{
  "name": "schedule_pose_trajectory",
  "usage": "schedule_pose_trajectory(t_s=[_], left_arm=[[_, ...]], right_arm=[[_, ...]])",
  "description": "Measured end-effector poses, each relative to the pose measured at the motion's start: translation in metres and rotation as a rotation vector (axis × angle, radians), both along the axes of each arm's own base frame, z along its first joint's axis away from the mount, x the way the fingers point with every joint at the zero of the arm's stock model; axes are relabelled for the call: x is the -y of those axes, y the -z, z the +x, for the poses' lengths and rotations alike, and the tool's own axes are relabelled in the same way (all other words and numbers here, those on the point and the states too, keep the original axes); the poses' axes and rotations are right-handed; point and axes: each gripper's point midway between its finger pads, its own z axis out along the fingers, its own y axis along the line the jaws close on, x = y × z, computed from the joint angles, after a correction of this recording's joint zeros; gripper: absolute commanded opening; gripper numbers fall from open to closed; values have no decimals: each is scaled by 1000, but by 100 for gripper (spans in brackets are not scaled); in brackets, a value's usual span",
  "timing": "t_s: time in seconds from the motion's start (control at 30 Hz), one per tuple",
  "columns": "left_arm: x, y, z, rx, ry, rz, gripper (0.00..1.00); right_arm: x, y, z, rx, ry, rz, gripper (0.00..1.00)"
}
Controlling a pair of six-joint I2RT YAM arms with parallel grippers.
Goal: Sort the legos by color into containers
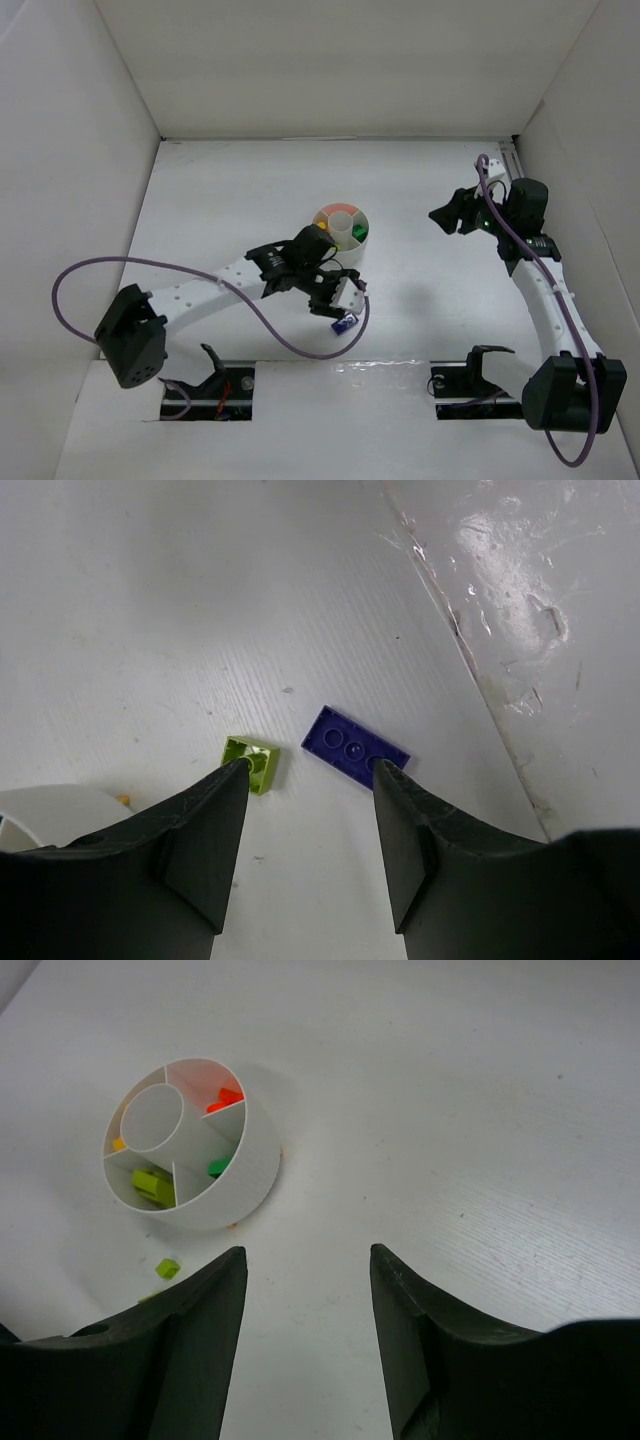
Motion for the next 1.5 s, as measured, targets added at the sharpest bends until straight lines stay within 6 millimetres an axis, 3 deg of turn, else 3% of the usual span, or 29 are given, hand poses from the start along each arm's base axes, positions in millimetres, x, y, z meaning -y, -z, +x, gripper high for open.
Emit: schedule_pose_trajectory(t_s=[0.3,0.5,0.97,1.5], left_arm=[[21,43,18,-22,41,102,54],[35,54,38,19,47,141,54],[37,80,72,80,74,341,51],[22,94,53,71,145,472,51]], right_arm=[[3,1,1,-3,10,2,68],[4,4,3,-17,15,6,69],[5,10,5,-39,20,10,69],[6,11,6,-41,23,9,69]])
